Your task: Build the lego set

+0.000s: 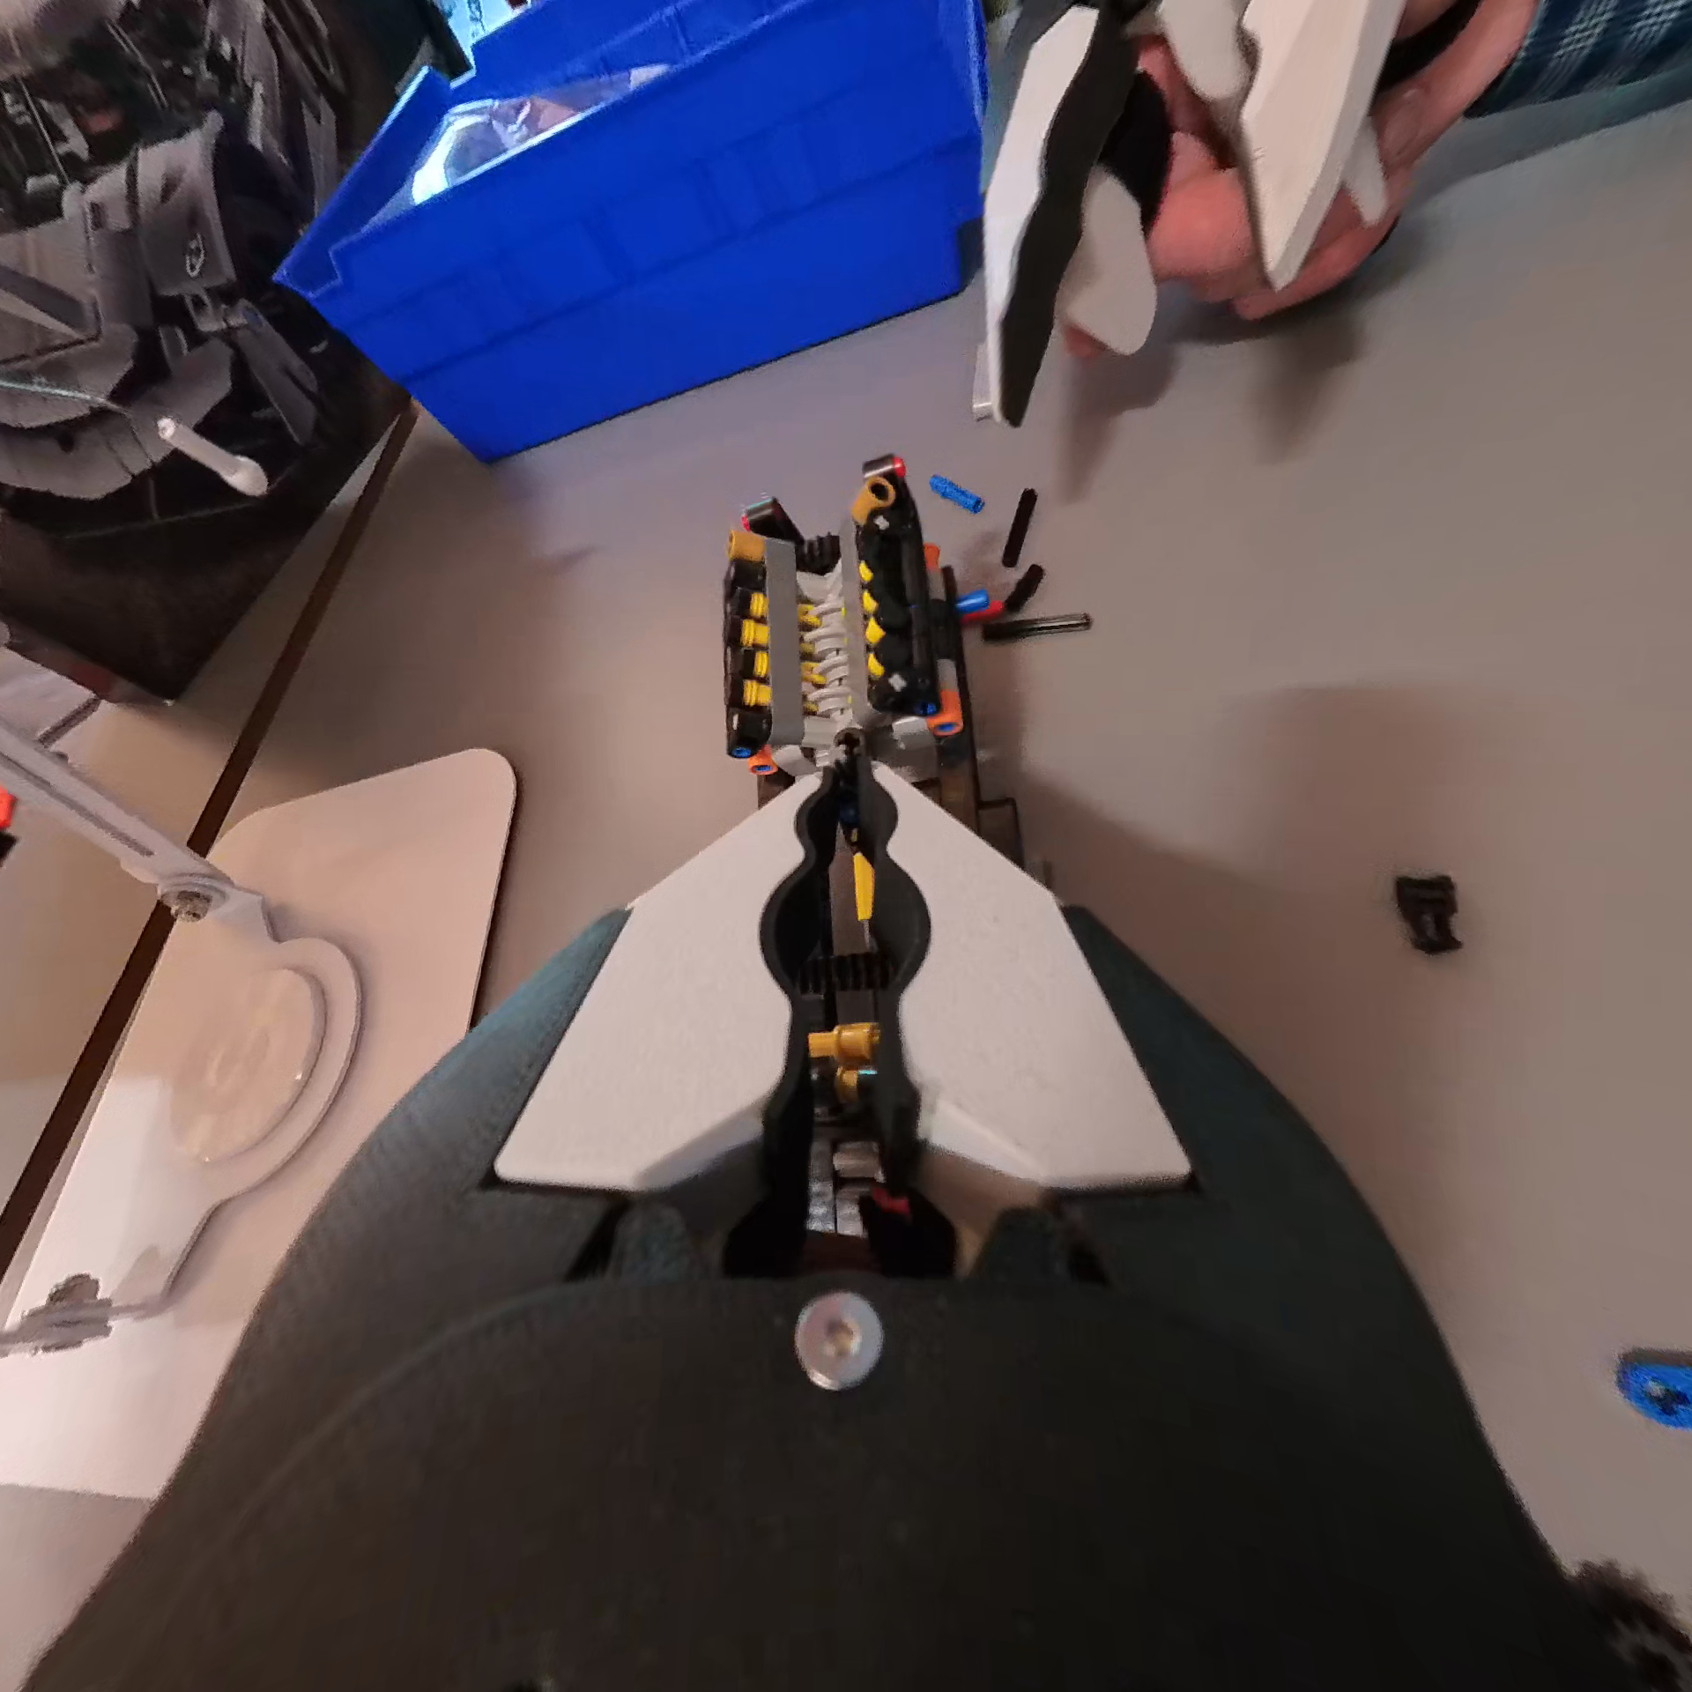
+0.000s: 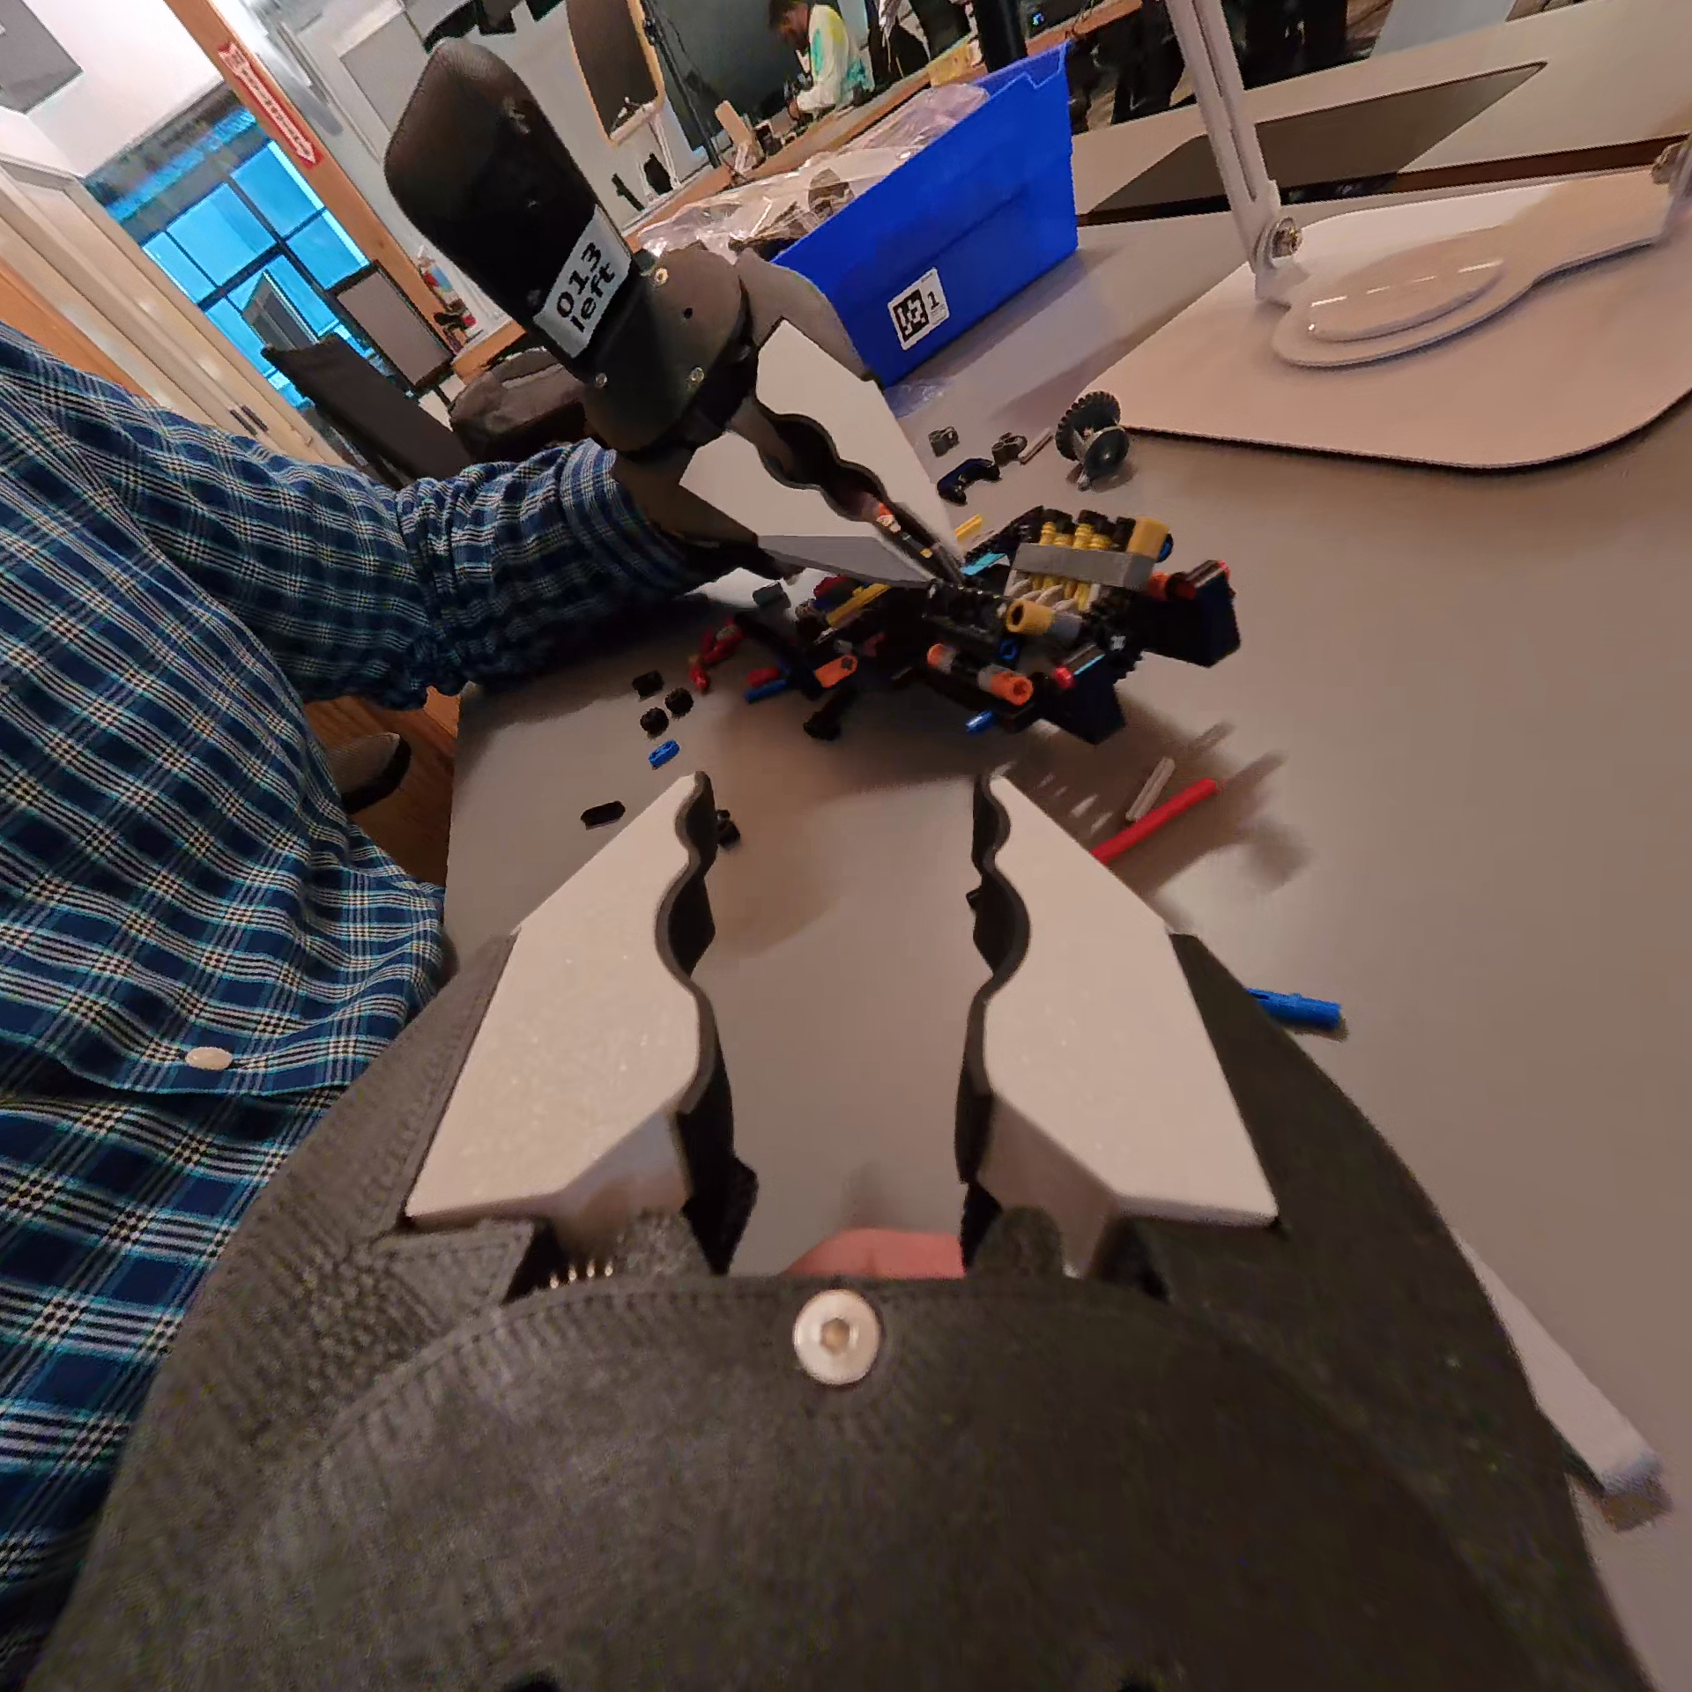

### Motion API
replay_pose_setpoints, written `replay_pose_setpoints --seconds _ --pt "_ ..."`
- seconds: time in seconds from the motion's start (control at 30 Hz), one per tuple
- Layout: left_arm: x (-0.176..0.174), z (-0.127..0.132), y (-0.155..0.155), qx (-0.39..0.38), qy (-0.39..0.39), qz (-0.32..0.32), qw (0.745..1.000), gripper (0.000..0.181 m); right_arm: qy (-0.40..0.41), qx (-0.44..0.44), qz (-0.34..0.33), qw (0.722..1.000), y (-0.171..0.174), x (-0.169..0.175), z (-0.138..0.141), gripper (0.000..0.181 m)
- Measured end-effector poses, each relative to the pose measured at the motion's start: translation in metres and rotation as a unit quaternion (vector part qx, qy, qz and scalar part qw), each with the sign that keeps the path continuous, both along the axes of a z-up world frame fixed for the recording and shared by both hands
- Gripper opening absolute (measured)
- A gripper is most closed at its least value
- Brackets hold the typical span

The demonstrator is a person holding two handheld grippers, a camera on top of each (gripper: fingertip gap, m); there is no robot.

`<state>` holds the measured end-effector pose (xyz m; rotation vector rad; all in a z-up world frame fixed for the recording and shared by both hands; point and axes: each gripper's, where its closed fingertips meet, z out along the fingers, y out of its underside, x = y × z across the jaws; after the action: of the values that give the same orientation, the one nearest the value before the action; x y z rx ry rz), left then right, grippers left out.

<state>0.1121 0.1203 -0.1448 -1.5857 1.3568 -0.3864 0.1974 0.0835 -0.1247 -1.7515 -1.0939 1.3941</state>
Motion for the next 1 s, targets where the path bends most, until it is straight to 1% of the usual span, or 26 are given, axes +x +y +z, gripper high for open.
replay_pose_setpoints --seconds 0.3,0.67,0.83,1.0 --pt "-0.003 -0.011 0.017 -0.018 0.036 0.05 0.998 0.001 0.008 -0.007 0.005 1.0 -0.004 0.003 0.002 0.055" --pt "-0.004 -0.017 0.026 -0.037 0.061 0.079 0.994 0.001 0.012 -0.008 0.013 1.0 -0.006 0.003 0.002 0.055" --pt "-0.003 -0.019 0.028 -0.026 0.08 0.086 0.993 0.002 0.007 -0.006 0.016 1.0 -0.007 0.002 0.001 0.055" --pt "-0.004 -0.02 0.027 -0.033 0.086 0.095 0.991 0.01 0.006 0.003 0.012 1.0 -0.007 0.002 0.002 0.055"
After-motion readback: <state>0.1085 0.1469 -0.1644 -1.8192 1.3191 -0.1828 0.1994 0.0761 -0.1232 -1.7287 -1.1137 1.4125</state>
